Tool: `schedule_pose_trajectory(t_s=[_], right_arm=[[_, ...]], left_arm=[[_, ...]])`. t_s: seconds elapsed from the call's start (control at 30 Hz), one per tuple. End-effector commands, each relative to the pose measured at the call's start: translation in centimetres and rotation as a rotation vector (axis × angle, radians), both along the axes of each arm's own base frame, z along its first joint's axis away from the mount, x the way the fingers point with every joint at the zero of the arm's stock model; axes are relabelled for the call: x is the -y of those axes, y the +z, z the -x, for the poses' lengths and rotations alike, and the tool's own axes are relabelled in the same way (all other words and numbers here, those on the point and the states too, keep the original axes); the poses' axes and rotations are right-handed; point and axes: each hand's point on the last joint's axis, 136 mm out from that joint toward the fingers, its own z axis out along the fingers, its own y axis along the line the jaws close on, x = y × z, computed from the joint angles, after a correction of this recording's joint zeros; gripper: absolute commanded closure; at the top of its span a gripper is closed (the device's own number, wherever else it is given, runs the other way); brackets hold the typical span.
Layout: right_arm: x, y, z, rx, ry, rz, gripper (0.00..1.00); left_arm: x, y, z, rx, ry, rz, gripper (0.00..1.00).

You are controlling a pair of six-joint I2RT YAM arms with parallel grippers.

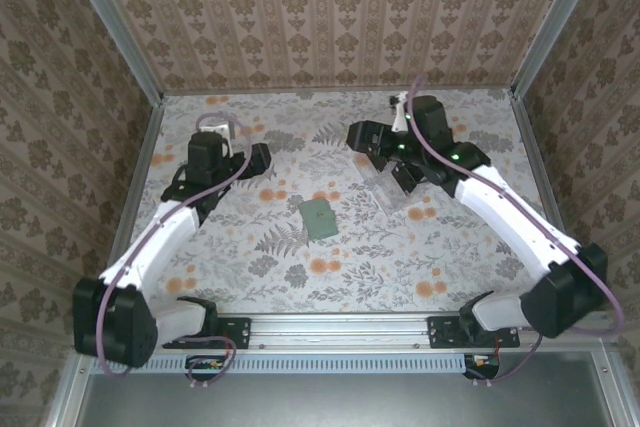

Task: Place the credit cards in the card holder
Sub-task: Reset both arms

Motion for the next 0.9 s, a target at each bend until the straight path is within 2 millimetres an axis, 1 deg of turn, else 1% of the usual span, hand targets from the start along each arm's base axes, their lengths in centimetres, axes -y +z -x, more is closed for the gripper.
schedule_pose_trajectory(t_s=[0.0, 0.13, 0.23, 0.37, 0.47, 0.57, 0.7, 0.77, 0.87], right_arm=[[5.9, -1.4, 0.4, -0.004, -0.166, 0.126, 0.0], [11.4, -1.5, 0.1, 0.059, -0.355, 0.153, 0.0], [14.9, -1.7, 0.1, 0.101, -0.471, 0.207, 0.0], [18.3, -2.2, 0.0, 0.132, -0.572, 0.287, 0.0], [20.2, -2.9, -0.2, 0.138, -0.622, 0.343, 0.0], [22.0, -3.9, -0.3, 0.123, -0.648, 0.392, 0.0], [23.7, -5.8, -0.5, 0.099, -0.685, 0.424, 0.0], [24.2, -7.0, -0.7, 0.083, -0.691, 0.445, 0.0], [24.7, -8.7, -1.0, 0.07, -0.695, 0.473, 0.0]], left_arm=[[-2.6, 0.2, 1.4, 0.039, 0.066, -0.091, 0.0], [-4.7, 1.3, 2.7, 0.145, 0.132, -0.149, 0.0], [-6.4, 1.9, 3.5, 0.228, 0.202, -0.188, 0.0], [-8.6, 1.3, 4.5, 0.289, 0.276, -0.29, 0.0], [-10.2, 0.3, 4.9, 0.297, 0.316, -0.401, 0.0], [-11.3, -0.9, 5.1, 0.32, 0.325, -0.476, 0.0], [-13.2, -1.8, 4.6, 0.332, 0.372, -0.436, 0.0], [-13.6, -2.2, 4.2, 0.316, 0.359, -0.422, 0.0], [-13.0, -3.3, 3.6, 0.289, 0.297, -0.451, 0.0]])
